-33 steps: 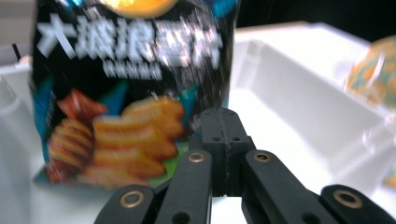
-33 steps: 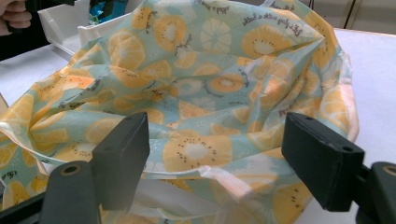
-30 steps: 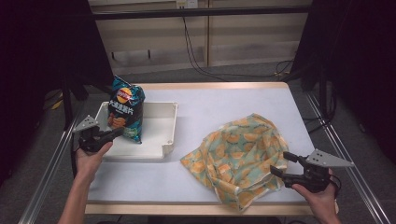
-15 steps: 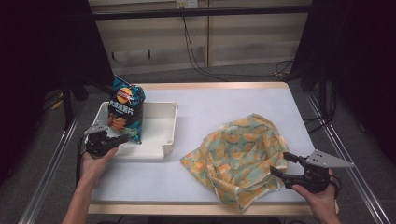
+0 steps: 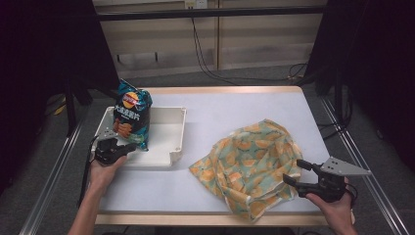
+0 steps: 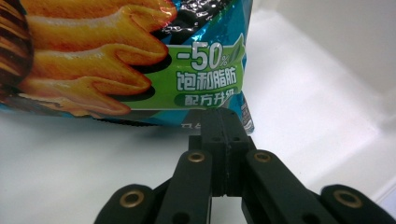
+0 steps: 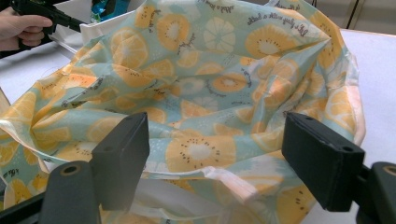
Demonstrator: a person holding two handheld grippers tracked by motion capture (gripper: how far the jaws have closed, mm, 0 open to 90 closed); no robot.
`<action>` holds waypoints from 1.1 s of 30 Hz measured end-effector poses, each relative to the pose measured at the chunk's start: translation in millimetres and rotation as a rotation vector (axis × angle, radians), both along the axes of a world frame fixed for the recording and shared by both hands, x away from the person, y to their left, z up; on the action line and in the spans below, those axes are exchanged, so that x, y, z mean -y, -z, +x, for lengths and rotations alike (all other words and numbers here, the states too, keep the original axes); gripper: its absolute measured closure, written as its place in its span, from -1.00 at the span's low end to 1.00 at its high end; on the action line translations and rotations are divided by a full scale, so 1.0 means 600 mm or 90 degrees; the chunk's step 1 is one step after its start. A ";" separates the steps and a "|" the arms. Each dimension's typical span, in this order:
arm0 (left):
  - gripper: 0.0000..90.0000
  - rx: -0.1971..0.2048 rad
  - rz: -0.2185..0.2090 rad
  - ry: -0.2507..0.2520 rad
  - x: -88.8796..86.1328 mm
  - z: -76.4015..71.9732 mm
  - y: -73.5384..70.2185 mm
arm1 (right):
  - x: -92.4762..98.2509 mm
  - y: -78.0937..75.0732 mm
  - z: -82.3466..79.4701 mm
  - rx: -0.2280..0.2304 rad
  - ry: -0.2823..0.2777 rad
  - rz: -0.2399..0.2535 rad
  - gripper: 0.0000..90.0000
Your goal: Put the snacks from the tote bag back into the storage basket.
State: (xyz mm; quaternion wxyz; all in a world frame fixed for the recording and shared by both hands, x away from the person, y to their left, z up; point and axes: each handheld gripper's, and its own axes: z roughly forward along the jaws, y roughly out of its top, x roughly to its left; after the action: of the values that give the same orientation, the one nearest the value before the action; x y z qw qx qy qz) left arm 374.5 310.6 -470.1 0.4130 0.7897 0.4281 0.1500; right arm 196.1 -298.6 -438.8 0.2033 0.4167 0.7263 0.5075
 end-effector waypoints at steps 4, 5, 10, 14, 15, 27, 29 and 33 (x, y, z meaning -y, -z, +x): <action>1.00 -0.004 0.013 0.000 0.008 0.001 0.005 | -0.001 0.000 0.001 -0.001 0.000 0.000 -0.48; 1.00 -0.004 0.015 -0.001 0.008 0.002 0.006 | -0.001 0.000 0.001 0.000 -0.003 -0.001 -0.48; 1.00 -0.012 0.027 -0.007 0.018 0.008 0.010 | -0.001 0.000 0.001 0.001 -0.003 -0.001 -0.49; 1.00 -0.016 0.036 -0.006 0.024 0.013 0.009 | -0.002 0.000 0.002 0.000 -0.002 0.001 -0.49; 1.00 -0.016 0.036 -0.006 0.024 0.013 0.009 | -0.002 0.000 0.002 0.000 -0.002 0.001 -0.49; 1.00 -0.044 0.056 -0.012 0.036 0.032 0.004 | -0.001 -0.001 0.002 0.001 0.001 0.003 -0.49; 1.00 -0.041 0.068 -0.006 0.041 0.037 0.002 | -0.001 -0.004 0.002 0.005 0.000 0.003 -0.49; 1.00 -0.045 0.067 -0.002 0.046 0.043 0.002 | 0.000 -0.002 0.002 0.004 -0.002 0.001 -0.49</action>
State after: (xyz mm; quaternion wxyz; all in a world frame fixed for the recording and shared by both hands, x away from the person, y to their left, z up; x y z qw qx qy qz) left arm 400.2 283.2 -471.5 0.3551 0.8144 0.4355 0.1449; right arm 197.4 -298.3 -437.3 0.2046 0.4145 0.7257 0.5097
